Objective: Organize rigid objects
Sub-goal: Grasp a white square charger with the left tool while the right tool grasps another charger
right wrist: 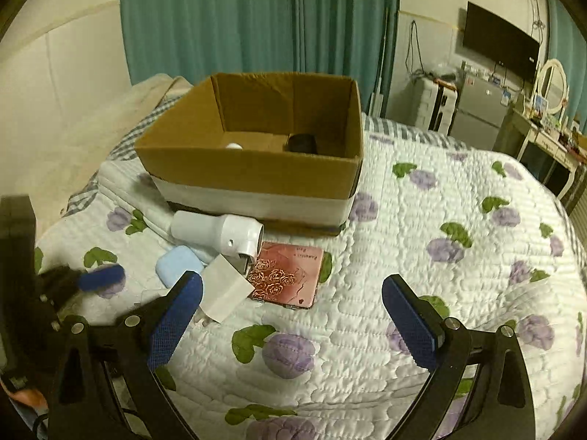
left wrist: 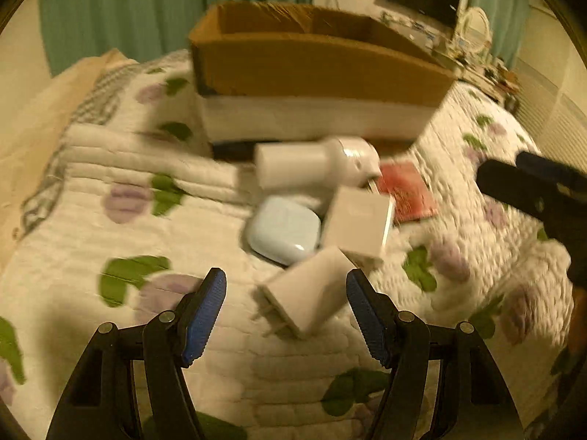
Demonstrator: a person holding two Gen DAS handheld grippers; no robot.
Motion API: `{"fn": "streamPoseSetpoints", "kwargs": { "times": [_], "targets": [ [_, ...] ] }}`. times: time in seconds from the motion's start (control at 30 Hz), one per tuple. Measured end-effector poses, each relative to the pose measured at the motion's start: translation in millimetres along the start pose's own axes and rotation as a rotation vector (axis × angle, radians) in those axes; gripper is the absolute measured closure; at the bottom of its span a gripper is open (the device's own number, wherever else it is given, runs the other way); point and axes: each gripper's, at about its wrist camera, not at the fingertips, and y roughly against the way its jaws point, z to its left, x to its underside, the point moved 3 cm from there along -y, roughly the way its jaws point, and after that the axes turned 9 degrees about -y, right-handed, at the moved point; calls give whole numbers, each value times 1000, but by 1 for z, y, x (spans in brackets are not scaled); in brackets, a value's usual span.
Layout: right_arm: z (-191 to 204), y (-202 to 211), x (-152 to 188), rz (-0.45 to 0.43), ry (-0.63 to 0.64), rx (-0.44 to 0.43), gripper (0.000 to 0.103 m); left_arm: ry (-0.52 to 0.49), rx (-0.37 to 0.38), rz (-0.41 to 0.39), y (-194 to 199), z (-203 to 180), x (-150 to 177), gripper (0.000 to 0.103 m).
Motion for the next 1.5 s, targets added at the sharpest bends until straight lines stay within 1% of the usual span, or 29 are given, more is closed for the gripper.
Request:
{"fn": "streamPoseSetpoints", "kwargs": {
  "times": [0.07,0.13,0.23,0.27,0.3,0.4,0.5,0.6,0.67,0.73,0.87,0.93,1.03,1.17,1.33,1.37,1.43,1.5],
  "targets": [
    [0,-5,2,10,1,8,4,-12,49,1,-4,-5,2,32],
    [0,-10,3,21,2,10,4,-31,61,17,-9,-10,3,32],
    [1,-18,5,40,4,20,4,-79,33,38,-16,-17,6,32],
    [1,-20,6,45,5,22,4,-88,25,43,-16,-18,5,35],
    [1,-22,7,49,7,25,4,-99,17,41,-16,-19,5,37],
    [4,-23,9,52,18,31,4,-115,14,27,-10,-20,5,37],
    [6,-23,11,48,29,36,4,-80,-10,3,3,-7,2,38],
    [8,-23,12,42,40,36,4,-25,-45,-31,18,12,-3,38],
    [12,-26,14,49,51,33,4,-12,-100,-47,24,23,-4,38],
    [18,-31,17,61,71,31,4,4,-135,-53,27,30,-7,38],
    [36,-46,23,98,126,13,4,47,-144,-59,28,39,-6,38],
    [48,-58,27,125,161,3,4,51,-153,-61,30,45,-5,38],
    [60,-70,28,143,207,-2,5,65,-145,-64,31,49,-5,38],
    [68,-84,31,167,238,-6,11,75,-139,-61,30,52,-6,37],
    [75,-102,33,207,272,21,18,76,-132,-59,29,50,-7,38],
    [76,-104,34,206,280,29,22,76,-131,-56,29,50,-7,37],
    [81,-102,35,199,306,13,34,73,-132,-56,30,49,-7,38],
    [84,-99,36,187,320,21,37,70,-133,-57,31,48,-7,38]
  ]
}}
